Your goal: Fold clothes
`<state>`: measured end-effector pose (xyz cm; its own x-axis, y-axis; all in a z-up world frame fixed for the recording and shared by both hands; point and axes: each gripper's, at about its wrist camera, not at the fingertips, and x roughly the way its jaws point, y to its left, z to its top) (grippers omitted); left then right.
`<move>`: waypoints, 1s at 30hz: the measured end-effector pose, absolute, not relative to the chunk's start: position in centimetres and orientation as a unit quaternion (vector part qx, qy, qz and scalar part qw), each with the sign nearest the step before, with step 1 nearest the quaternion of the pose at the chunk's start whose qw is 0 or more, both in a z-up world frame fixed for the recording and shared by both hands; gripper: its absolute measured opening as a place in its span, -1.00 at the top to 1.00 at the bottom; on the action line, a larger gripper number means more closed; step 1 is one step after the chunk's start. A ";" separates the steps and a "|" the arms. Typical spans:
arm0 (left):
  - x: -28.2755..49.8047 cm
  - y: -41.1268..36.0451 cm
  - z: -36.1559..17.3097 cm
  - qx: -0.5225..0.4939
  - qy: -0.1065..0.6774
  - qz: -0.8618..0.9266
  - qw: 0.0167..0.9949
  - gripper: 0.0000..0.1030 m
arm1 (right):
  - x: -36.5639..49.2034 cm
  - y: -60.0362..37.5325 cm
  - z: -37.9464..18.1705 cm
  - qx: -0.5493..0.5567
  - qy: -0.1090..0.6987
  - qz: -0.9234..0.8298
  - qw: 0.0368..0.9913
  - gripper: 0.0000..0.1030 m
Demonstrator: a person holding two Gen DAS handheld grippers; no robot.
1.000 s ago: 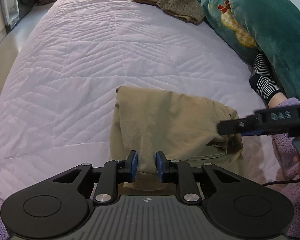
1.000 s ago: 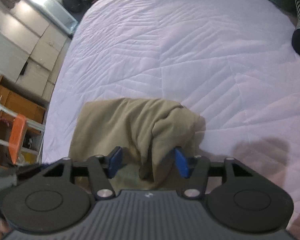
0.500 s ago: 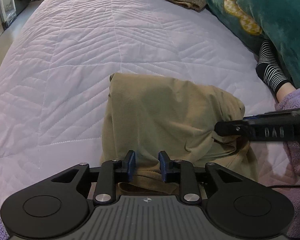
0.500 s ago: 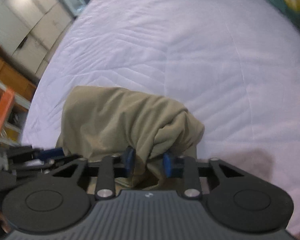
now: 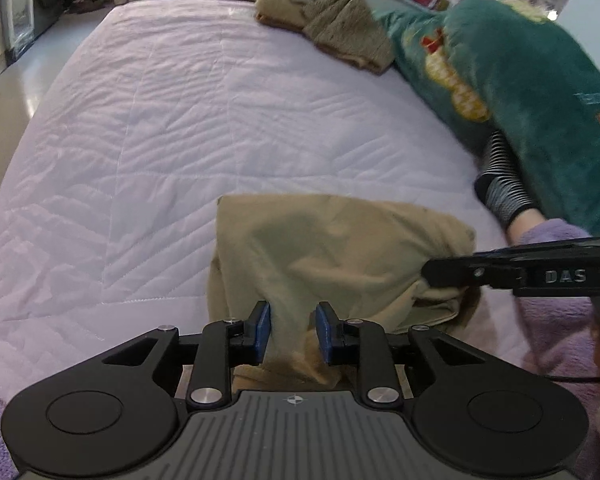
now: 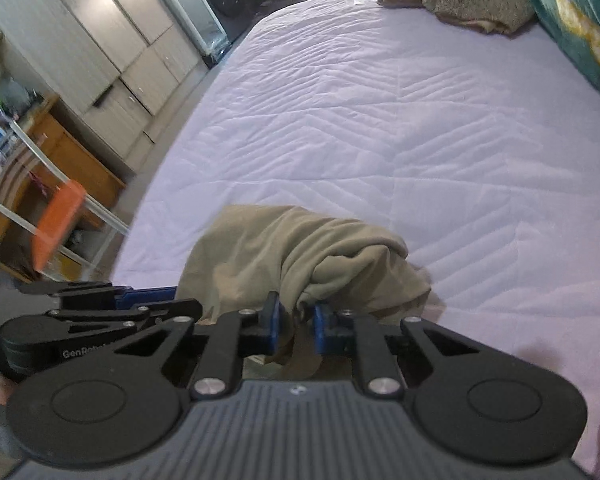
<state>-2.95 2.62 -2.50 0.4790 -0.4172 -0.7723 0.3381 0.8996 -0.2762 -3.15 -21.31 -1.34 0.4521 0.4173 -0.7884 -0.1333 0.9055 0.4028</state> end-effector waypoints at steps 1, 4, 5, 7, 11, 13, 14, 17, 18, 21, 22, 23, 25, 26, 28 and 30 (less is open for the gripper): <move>-3.3 2.7 -2.4 -0.041 0.463 -0.223 0.857 0.48 | -3.3 -21.5 -1.3 0.151 0.502 0.165 0.835 0.66; -3.8 3.1 -3.4 -0.030 0.482 -0.223 0.847 0.47 | -4.0 -21.7 -2.0 0.148 0.527 0.164 0.821 0.67; -3.8 3.2 -4.1 -0.021 0.490 -0.212 0.845 0.47 | -4.2 -21.7 -2.7 0.140 0.538 0.158 0.816 0.67; -3.5 3.5 -5.5 0.002 0.506 -0.185 0.842 0.47 | -4.4 -21.5 -4.1 0.124 0.556 0.149 0.808 0.67; -3.5 4.5 -4.8 0.000 0.496 -0.159 0.854 0.48 | -4.1 -20.7 -6.0 0.084 0.579 0.142 0.798 0.56; -3.3 3.8 -3.0 -0.002 0.465 -0.172 0.868 0.47 | -4.0 -20.5 -6.2 0.068 0.585 0.141 0.796 0.45; -3.2 3.4 -2.0 -0.002 0.449 -0.180 0.875 0.47 | -4.0 -20.7 -4.9 0.067 0.575 0.141 0.803 0.40; -2.9 2.1 0.8 -0.002 0.399 -0.202 0.894 0.44 | -4.4 -21.1 0.0 0.075 0.506 0.142 0.847 0.01; -2.8 1.6 1.8 -0.003 0.382 -0.210 0.900 0.44 | -4.4 -21.0 1.4 0.078 0.481 0.144 0.861 -0.05; -1.5 -0.7 -0.2 0.017 0.405 -0.206 0.891 0.44 | -3.1 -19.8 2.2 0.076 0.429 0.150 0.887 -0.08; -0.9 -1.1 -1.6 0.014 0.427 -0.205 0.881 0.44 | -2.3 -19.4 1.3 0.078 0.433 0.145 0.886 -0.08; -0.6 -1.1 -2.9 0.008 0.445 -0.204 0.872 0.44 | -1.6 -19.2 0.1 0.084 0.445 0.142 0.880 -0.07; -0.6 -0.9 -5.8 0.010 0.483 -0.197 0.853 0.44 | -0.9 -19.0 -2.9 0.103 0.487 0.142 0.855 -0.02; -0.6 -0.5 -7.2 0.018 0.500 -0.188 0.845 0.44 | -0.9 -18.9 -4.4 0.100 0.509 0.144 0.843 -0.01; -0.6 0.6 -9.6 0.020 0.522 -0.184 0.833 0.45 | -1.9 -18.5 -7.0 0.066 0.542 0.138 0.826 0.00; -0.7 1.0 -9.7 0.018 0.522 -0.191 0.831 0.45 | -3.2 -17.9 -7.9 0.033 0.557 0.141 0.818 0.00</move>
